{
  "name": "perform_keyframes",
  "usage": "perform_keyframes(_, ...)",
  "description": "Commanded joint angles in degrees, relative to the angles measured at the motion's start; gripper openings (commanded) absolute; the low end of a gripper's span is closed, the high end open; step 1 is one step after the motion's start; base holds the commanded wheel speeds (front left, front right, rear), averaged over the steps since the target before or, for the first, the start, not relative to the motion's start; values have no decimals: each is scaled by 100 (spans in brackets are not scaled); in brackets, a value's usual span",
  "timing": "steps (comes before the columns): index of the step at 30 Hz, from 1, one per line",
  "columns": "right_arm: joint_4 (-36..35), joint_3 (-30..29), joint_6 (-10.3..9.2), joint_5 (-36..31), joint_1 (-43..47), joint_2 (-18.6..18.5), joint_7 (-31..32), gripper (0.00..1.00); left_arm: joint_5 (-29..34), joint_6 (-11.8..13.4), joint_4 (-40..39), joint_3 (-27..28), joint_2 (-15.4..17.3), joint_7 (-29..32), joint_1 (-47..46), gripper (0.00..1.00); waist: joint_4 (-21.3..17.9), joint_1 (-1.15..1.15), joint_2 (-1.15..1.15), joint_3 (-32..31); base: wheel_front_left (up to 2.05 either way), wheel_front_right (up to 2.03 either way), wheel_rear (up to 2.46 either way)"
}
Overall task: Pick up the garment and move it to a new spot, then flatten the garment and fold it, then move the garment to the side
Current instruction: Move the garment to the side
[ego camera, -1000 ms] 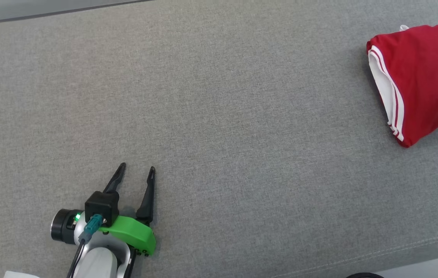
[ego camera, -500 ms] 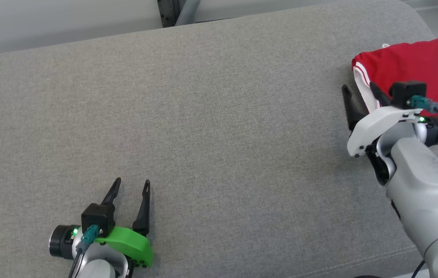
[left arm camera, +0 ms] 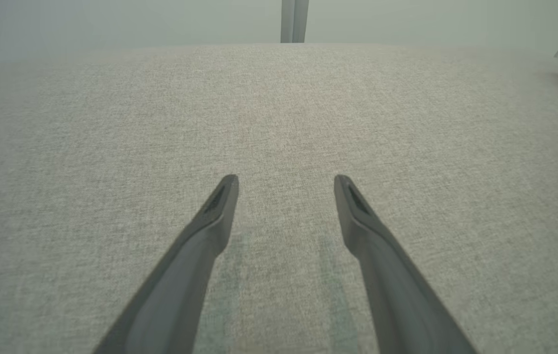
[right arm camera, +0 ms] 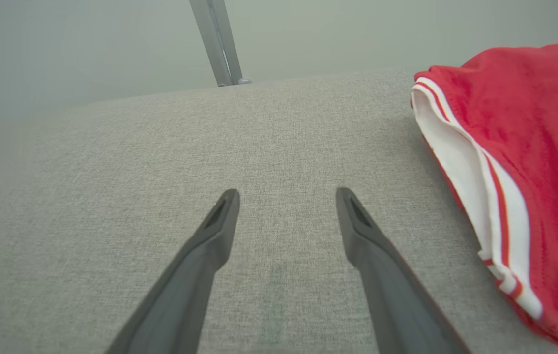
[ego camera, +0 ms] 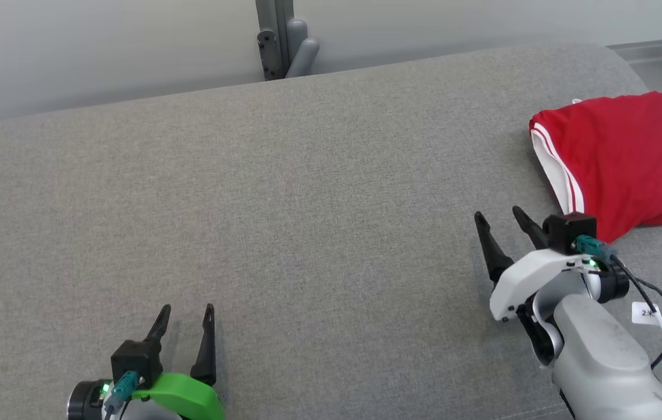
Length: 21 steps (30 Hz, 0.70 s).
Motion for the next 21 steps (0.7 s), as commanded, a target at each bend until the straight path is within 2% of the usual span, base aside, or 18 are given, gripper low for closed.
perform_keyframes(1, -130, -105, -7, -130, 223, 34, -22, 100, -23, 28, -24, 57, 23, 2, 117, 100, 36, 0, 0, -176, 0, 0, 0)
perform_keyframes(21, -1225, -862, -6, -865, 1450, 400, -22, 100, -28, 51, -47, 341, 24, 2, 566, 100, 419, 0, 0, -819, 0, 0, 0)
